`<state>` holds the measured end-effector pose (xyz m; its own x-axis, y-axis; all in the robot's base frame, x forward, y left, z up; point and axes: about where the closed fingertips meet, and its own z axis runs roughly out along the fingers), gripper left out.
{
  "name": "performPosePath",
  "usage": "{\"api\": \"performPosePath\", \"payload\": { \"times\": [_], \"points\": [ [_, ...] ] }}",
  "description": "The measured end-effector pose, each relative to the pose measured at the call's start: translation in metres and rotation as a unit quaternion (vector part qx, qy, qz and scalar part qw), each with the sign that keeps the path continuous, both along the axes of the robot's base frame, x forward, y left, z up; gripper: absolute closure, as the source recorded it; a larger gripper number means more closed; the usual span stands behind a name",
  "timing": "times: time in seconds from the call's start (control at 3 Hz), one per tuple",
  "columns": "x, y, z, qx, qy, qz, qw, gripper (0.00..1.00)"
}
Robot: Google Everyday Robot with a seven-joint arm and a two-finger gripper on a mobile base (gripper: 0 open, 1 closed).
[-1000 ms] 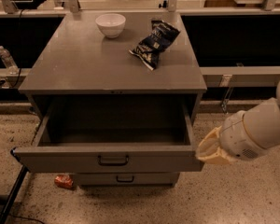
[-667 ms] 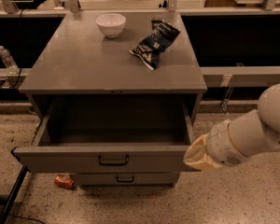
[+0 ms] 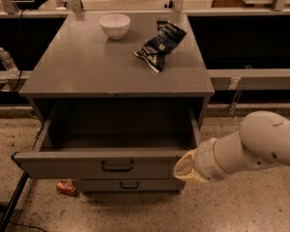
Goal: Close top drawer
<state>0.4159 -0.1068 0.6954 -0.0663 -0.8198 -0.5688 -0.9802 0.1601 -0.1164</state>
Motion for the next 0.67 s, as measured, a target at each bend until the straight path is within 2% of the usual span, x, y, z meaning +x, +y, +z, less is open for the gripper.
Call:
{"api": "performPosePath", "payload": {
  "times": [0.67],
  "points": [
    [0.018, 0.026, -0.028, 0.003, -0.060, 0.010, 0.9981, 1.00]
  ]
}}
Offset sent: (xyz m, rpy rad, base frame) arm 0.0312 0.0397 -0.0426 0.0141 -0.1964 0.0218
